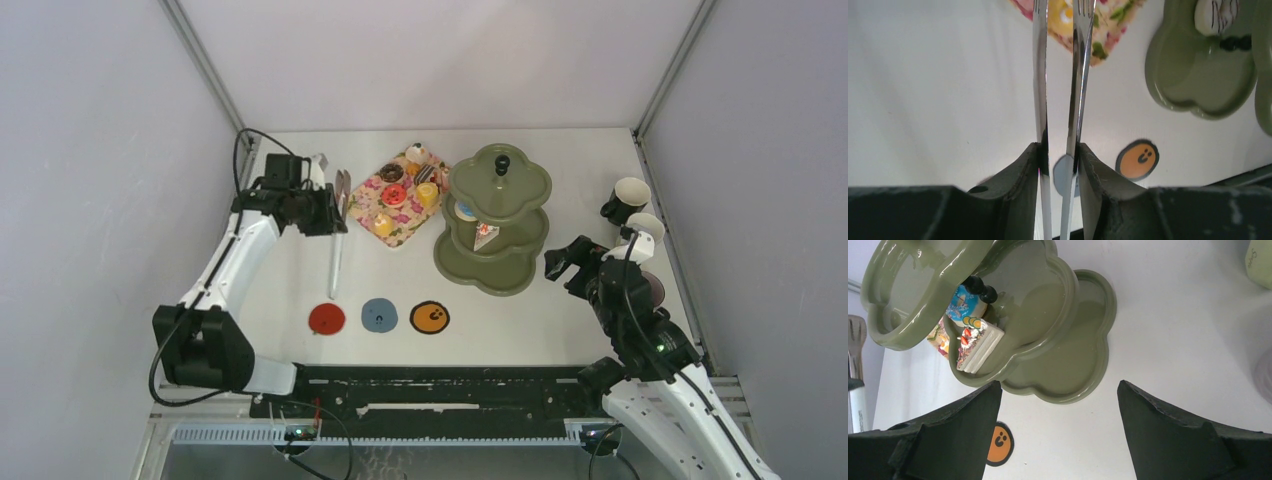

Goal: Serve the afternoon tea

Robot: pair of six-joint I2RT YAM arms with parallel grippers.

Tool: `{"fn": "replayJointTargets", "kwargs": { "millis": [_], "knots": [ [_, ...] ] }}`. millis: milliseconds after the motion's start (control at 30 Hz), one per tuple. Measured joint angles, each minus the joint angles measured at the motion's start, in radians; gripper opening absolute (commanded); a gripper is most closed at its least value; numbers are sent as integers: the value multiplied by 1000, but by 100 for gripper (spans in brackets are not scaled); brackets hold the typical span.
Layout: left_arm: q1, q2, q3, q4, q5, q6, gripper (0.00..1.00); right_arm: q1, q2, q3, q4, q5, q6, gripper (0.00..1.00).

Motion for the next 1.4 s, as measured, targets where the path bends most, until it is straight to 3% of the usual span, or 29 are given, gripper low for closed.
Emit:
{"fn": "replayJointTargets", "kwargs": {
  "millis": [233,567,800,900,1100,1267,1400],
  "knots": [
    [-113,-58,-35,-73,-69,13,40,0,5,0,0,0,-1,94],
    [-180,2,-33,-88,-148,8,43,0,10,0,-3,2,-1,94],
    [-234,79,-27,-122,-330,-24,43,0,5,0,-10,6,-1,94],
    [-207,79,-27,-108,-403,-58,43,0,5,0,-10,8,-1,94],
    [-41,113,-24,37,-456,-111,45,0,4,0,-10,6,-2,94],
    [47,323,80,101,-453,-131,49,0,-23,0,-17,9,-5,94],
    [52,459,154,121,-442,-145,56,-1,-51,0,-41,22,-12,94]
  ]
}}
